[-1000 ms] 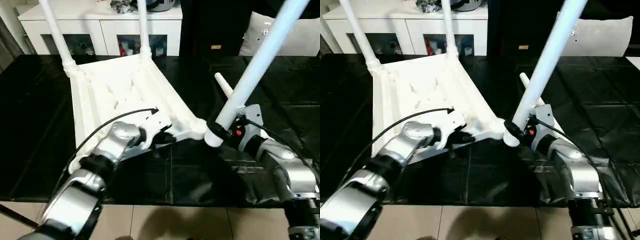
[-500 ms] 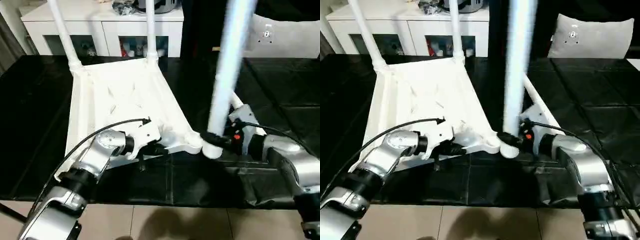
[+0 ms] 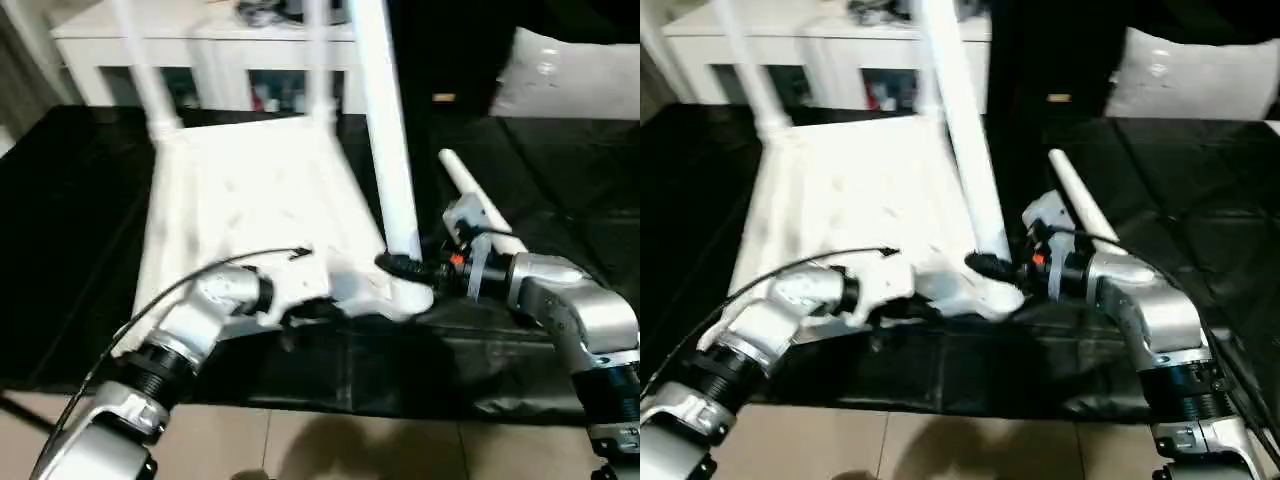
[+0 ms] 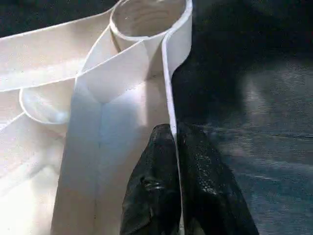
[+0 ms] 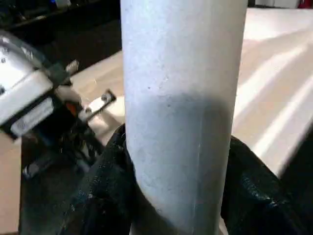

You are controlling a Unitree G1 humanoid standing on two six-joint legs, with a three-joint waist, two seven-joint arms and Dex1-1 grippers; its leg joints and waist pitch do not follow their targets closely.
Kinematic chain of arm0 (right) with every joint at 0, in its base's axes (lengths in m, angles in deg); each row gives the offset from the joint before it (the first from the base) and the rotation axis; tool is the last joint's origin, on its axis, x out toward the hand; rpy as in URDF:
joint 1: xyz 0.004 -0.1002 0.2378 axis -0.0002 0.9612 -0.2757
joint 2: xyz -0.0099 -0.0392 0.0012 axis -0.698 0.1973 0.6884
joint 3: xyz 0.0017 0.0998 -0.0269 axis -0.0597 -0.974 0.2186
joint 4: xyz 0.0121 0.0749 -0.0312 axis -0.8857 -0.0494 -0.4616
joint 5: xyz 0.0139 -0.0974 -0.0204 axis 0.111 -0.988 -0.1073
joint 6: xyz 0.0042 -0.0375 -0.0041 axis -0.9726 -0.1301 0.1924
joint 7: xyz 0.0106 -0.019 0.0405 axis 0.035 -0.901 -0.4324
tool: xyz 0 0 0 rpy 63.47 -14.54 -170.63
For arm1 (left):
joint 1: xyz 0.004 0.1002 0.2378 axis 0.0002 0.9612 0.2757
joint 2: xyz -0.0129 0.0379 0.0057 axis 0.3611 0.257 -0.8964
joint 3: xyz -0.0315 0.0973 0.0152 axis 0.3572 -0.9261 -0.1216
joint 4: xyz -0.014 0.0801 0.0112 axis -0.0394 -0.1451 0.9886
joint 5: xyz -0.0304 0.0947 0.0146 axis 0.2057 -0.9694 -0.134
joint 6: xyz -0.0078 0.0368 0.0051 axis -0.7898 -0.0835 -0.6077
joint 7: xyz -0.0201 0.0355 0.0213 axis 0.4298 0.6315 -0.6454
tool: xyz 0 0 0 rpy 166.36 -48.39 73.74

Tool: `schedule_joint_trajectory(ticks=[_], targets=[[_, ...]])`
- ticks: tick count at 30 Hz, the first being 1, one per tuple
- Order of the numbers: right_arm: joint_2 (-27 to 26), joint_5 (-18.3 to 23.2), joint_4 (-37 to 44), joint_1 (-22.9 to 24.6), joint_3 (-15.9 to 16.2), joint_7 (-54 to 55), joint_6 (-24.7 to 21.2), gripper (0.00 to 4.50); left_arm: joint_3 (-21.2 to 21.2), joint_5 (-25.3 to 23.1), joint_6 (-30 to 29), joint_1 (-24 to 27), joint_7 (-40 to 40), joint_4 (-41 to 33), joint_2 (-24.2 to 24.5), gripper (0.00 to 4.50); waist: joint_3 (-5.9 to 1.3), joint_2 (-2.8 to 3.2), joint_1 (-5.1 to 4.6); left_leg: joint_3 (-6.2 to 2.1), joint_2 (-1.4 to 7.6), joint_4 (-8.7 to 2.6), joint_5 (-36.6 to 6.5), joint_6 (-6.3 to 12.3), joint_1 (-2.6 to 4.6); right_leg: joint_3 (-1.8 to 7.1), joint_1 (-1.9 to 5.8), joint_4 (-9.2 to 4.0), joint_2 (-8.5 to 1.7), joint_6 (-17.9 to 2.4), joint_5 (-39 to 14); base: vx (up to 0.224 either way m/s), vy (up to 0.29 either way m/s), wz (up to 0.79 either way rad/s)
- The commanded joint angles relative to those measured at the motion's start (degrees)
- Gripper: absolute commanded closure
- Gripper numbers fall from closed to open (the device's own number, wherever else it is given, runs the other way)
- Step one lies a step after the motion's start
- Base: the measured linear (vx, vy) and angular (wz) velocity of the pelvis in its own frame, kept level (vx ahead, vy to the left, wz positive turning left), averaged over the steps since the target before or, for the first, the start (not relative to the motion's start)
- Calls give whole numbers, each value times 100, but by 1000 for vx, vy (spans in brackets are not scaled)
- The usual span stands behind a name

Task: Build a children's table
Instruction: Insert table leg to table base

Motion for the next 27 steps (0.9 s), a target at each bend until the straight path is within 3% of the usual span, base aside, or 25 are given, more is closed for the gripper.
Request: schedule_joint_trajectory(ticks=[1,8,10,14,15,19,20,25,27], targets=[[-34,113,142,41,-189,104,37,262,-292,-135,123,54,-184,-154,-47,450,-379,-74,-34,-50,345,-387,-382,415,-16,422,379,-408,-454,-757,-1436,0,0,0],[-415,170,-97,142,-581,685,478,262,-258,-173,295,11,-20,25,-73,450,-380,-64,-58,-59,321,-401,-480,281,-26,406,382,-443,-453,-620,-1607,0,0,0],[-490,314,4,173,-702,697,422,262,-239,-235,322,-23,116,141,-80,450,-381,-25,-61,-61,324,-395,-480,293,-24,404,378,-442,-442,-624,-1524,0,0,0],[-667,559,238,292,-996,934,391,262,-82,-234,325,-16,444,287,-134,450,-373,-38,-49,-63,330,-411,-581,302,-16,399,385,-459,-450,-607,-1602,0,0,0],[-682,543,225,298,-1008,961,419,262,-62,-233,326,-16,480,288,-143,450,-363,1,-58,-63,326,-416,-666,257,-8,393,371,-490,-448,-564,-1741,0,0,0],[-815,406,133,450,-887,1023,595,262,-62,-133,214,57,300,233,-103,450,-344,-11,-74,-52,298,-427,-865,186,7,376,365,-558,-454,-414,-2220,0,0,0],[-864,381,73,485,-854,1026,656,262,-65,-153,230,47,335,289,-101,450,-356,12,-80,-68,301,-429,-846,181,0,375,368,-551,-456,-385,-2201,0,0,0],[-1098,412,-201,615,-889,1118,803,262,-41,-217,200,-41,517,488,-116,450,-357,-16,-98,-69,316,-435,-831,207,-7,383,363,-532,-449,-467,-2007,0,0,0],[-1143,375,-352,666,-877,1142,898,262,-27,-207,165,-69,542,535,-126,450,-342,-9,-97,-63,310,-441,-939,196,8,376,352,-562,-461,-446,-2207,0,0,0]])
